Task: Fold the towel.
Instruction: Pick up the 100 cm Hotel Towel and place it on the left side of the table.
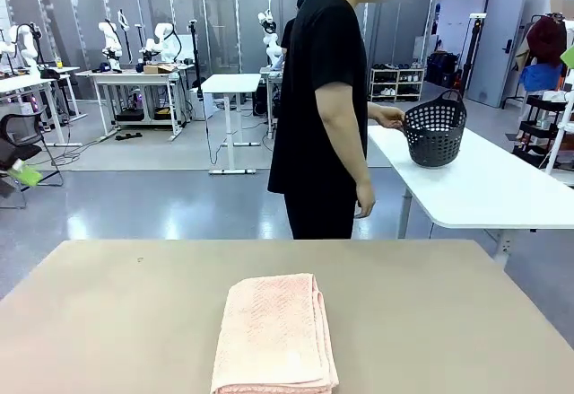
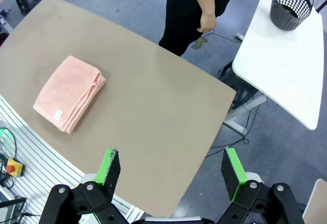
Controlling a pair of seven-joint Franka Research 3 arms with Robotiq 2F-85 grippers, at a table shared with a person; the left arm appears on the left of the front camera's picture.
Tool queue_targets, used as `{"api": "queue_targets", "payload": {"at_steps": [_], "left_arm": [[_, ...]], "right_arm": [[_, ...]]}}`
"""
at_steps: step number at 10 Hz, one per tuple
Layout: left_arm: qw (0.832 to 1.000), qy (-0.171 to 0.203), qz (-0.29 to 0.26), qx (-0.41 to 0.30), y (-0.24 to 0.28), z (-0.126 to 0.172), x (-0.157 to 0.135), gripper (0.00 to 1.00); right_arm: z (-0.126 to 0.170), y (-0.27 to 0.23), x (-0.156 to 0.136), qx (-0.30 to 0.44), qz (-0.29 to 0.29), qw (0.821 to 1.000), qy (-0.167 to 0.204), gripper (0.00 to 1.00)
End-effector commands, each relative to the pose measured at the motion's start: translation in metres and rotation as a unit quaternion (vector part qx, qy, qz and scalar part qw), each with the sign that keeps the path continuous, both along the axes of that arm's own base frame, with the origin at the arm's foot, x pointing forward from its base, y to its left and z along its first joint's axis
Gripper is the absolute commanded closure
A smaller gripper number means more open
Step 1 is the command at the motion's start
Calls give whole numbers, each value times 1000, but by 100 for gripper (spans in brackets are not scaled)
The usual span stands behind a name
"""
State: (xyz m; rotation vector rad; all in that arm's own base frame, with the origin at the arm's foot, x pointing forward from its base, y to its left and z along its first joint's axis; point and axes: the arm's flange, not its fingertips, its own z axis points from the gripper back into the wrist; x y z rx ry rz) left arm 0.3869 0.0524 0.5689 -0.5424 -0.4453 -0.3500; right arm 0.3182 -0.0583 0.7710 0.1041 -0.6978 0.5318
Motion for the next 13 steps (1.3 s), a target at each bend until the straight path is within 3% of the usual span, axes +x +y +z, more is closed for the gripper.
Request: {"api": "queue_targets", "payload": {"at_steps": [1, 3, 6, 9, 13], "left_arm": [[1000, 8, 1, -27, -1, -31, 13, 0], [997, 52, -10, -49, -25, -83, 31, 0], [990, 86, -12, -108, -48, -151, 38, 0], [989, 76, -1, -125, -74, -201, 28, 0], [990, 71, 3, -119, -144, -235, 21, 0]], "right_arm": [[0, -1, -1, 1, 0, 1000, 1, 0], [0, -1, -1, 1, 0, 1000, 1, 0], [0, -1, -1, 1, 0, 1000, 1, 0], [0, -1, -1, 1, 0, 1000, 1, 0], [0, -1, -1, 1, 0, 1000, 1, 0]]}}
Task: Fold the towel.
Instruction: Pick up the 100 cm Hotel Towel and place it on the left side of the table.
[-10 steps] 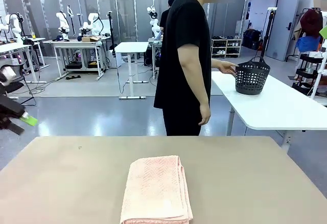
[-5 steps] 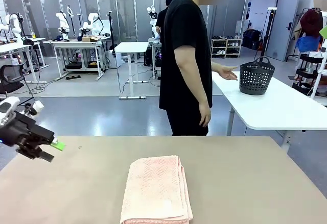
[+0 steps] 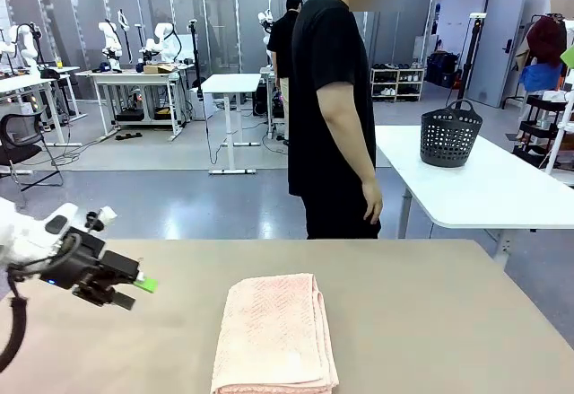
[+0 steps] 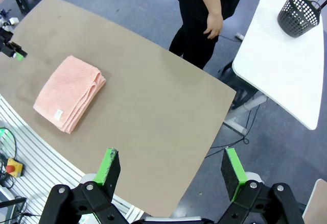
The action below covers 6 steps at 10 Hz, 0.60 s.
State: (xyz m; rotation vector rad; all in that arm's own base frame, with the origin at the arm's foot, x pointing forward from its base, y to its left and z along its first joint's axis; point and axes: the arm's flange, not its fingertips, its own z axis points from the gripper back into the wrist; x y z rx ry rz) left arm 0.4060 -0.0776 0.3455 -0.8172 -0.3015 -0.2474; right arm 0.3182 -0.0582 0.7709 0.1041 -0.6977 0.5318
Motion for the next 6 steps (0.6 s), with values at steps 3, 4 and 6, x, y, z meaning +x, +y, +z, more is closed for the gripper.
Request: {"api": "queue_targets", "payload": {"at_steps": [3, 4, 6], "left_arm": [[999, -10, 36, 1, -60, -34, -1, 0], [999, -8, 37, -1, -75, -37, -7, 0], [999, -8, 40, 15, -103, -45, -13, 0]], "right_arm": [[0, -1, -1, 1, 0, 1000, 1, 0], [0, -1, -1, 1, 0, 1000, 1, 0], [0, -1, -1, 1, 0, 1000, 1, 0]]}}
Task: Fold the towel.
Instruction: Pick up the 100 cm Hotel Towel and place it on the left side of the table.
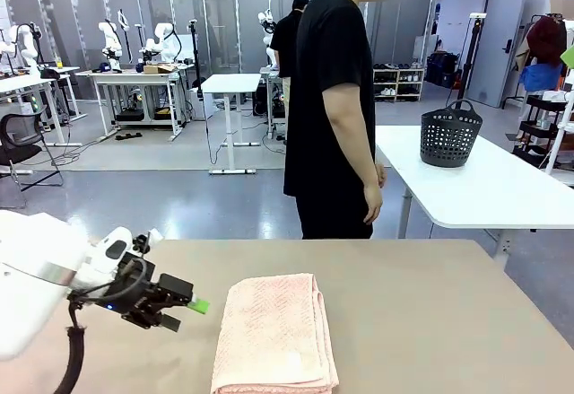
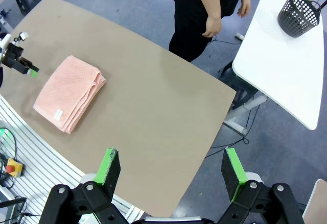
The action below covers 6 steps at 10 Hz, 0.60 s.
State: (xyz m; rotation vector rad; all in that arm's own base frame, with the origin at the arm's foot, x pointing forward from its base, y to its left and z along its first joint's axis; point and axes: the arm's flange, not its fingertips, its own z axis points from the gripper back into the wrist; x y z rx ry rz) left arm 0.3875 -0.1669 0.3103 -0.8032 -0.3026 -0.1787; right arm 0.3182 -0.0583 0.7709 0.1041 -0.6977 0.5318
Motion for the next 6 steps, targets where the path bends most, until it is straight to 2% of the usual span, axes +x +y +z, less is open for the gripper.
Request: {"api": "queue_targets", "payload": {"at_steps": [1, 6], "left_arm": [[1000, 1, 13, 9, -19, -14, 7, 0], [998, 53, 1, -29, -45, -28, 11, 0]], "right_arm": [[0, -1, -1, 1, 0, 1000, 1, 0], [0, -1, -1, 1, 0, 1000, 1, 0]]}}
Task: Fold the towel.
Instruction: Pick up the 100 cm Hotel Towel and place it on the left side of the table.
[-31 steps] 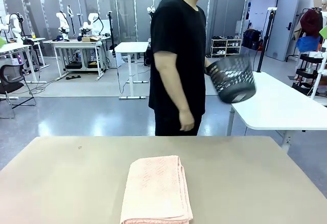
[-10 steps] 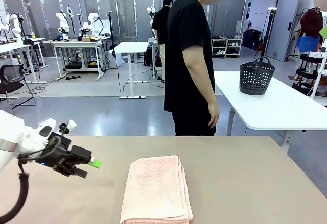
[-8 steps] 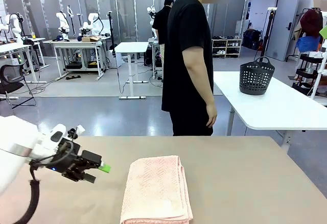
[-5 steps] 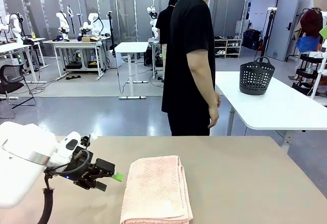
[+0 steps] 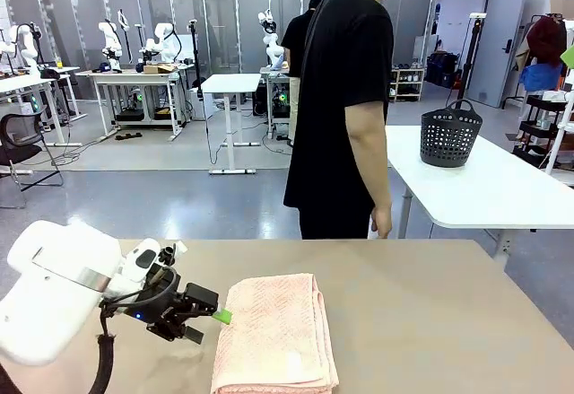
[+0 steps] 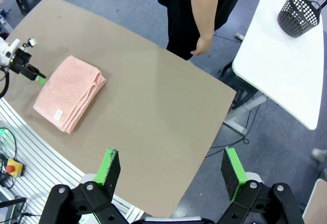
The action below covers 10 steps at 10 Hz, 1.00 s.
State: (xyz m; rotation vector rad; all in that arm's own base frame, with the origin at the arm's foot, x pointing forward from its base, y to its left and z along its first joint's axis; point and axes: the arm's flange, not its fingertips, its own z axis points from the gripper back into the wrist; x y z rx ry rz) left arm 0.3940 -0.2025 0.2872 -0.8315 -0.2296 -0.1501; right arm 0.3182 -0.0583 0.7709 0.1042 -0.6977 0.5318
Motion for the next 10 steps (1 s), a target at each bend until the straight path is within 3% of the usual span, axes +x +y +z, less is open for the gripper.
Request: {"api": "queue_targets", "payload": {"at_steps": [1, 5, 6, 7, 9, 10], "left_arm": [[999, 23, 3, -27, -12, -6, 4, 0], [997, 38, -5, -70, -22, -6, -1, 0], [997, 39, -6, -70, -24, -6, -1, 13], [997, 45, -6, -68, -26, -10, 0, 16], [996, 41, -12, -73, -31, -16, 1, 44], [997, 33, -12, -70, -32, -19, 0, 76]], "right_arm": [[0, -1, -1, 1, 0, 1000, 1, 0], [0, -1, -1, 1, 0, 1000, 1, 0], [0, -1, -1, 1, 0, 1000, 1, 0], [0, -1, -1, 1, 0, 1000, 1, 0], [0, -1, -1, 1, 0, 1000, 1, 0], [0, -1, -1, 1, 0, 1000, 1, 0]]}}
